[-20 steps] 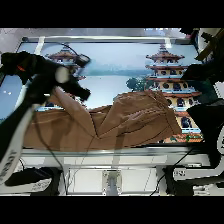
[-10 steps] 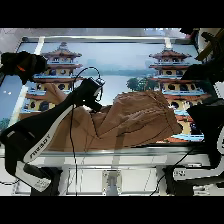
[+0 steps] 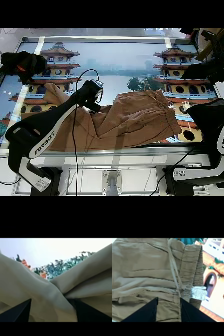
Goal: Fold the clothes and pants, and hang the long-sleeved shirts on hangers.
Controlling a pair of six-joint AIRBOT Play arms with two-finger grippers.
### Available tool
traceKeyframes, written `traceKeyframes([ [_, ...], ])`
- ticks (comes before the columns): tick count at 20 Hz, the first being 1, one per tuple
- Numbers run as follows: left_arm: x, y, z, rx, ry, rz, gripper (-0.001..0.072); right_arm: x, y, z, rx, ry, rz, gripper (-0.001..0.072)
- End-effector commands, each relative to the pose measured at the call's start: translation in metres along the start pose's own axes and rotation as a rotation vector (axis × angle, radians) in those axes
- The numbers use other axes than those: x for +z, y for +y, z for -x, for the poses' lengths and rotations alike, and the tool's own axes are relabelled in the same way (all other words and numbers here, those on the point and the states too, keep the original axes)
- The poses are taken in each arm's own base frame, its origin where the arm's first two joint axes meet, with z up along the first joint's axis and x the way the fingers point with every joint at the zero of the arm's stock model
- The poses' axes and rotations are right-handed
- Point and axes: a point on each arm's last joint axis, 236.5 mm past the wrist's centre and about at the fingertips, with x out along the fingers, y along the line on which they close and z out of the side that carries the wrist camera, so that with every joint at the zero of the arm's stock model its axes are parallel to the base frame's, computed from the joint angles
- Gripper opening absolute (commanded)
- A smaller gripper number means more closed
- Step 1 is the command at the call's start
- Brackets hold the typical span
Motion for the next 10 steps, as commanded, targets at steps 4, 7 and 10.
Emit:
traceKeyframes([
  [4,-0.003,0.001,-0.005,0.009,0.023,0.000,0.0588,0.000,0.000,0.000,-0.001,-0.002,0.012,0.0305],
  [7,-0.010,0.006,-0.010,0.018,0.063,0.006,0.0588,0.000,-0.001,0.001,-0.002,-0.002,0.011,0.0305],
  [10,-0.025,0.019,-0.013,0.031,0.134,0.032,0.0587,0.000,-0.002,0.000,-0.007,0.000,0.011,0.0305],
])
